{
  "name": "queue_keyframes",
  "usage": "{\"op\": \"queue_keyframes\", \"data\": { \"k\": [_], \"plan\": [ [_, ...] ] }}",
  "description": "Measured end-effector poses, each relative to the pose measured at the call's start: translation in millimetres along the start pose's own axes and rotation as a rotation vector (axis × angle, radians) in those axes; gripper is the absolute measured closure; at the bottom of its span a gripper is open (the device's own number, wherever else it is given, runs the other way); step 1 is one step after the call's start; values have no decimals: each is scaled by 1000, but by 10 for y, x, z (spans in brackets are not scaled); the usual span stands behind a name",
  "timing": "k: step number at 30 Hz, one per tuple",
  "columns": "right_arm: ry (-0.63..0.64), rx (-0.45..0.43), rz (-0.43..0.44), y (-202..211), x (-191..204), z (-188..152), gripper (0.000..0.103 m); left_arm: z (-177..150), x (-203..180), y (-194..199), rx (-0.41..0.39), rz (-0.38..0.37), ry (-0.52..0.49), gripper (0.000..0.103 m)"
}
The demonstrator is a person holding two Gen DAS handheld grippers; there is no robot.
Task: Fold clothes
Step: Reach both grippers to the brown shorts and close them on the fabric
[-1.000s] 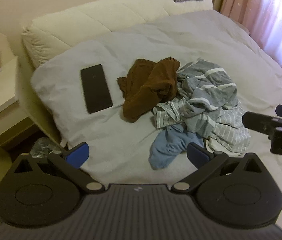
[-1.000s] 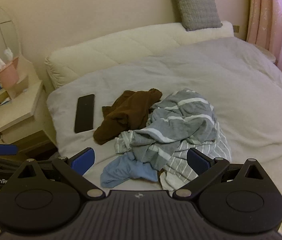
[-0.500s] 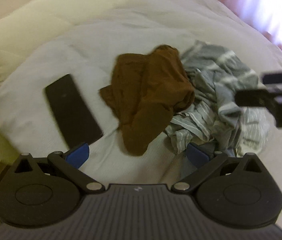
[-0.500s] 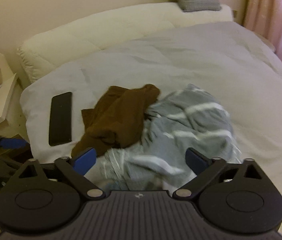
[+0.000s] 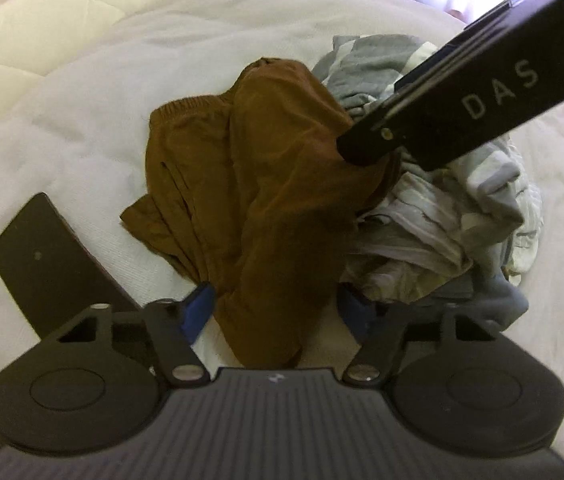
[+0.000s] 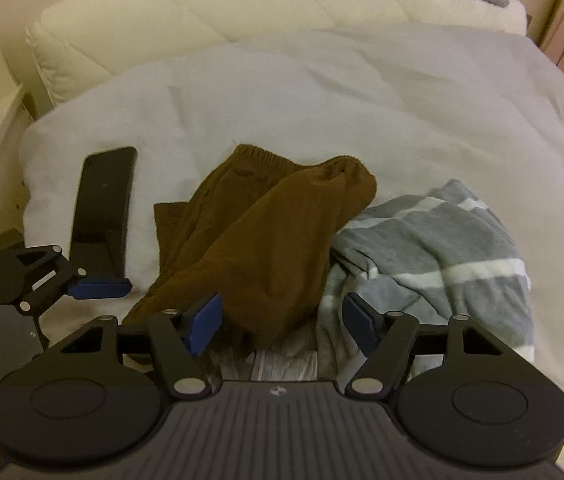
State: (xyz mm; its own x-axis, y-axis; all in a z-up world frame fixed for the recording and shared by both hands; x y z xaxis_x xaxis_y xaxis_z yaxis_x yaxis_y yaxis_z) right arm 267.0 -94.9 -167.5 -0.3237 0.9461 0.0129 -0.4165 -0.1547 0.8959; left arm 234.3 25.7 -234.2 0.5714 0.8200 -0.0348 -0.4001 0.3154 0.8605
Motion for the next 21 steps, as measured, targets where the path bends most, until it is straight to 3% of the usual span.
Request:
{"op": "queue_keyframes", "data": {
  "k": [8,21],
  "plan": [
    [51,38,5,-225,66,107,51,-57,21,-129,15,-20,-11,61],
    [91,53,43,-373,175,204,92,-64,107,-186,17,-29,5,78]
  ]
}}
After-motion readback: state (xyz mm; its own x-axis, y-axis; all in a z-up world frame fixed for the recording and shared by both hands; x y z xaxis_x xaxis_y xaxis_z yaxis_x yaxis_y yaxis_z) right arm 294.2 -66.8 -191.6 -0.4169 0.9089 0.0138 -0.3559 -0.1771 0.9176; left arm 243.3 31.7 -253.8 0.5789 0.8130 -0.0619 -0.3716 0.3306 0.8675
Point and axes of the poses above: each gripper's, at about its wrist camera, not at the fingertips, and y roughly against the way its jaws point, x to its left, z to its top, the point moved 4 cm from there along -y, roughly the way its jaws point
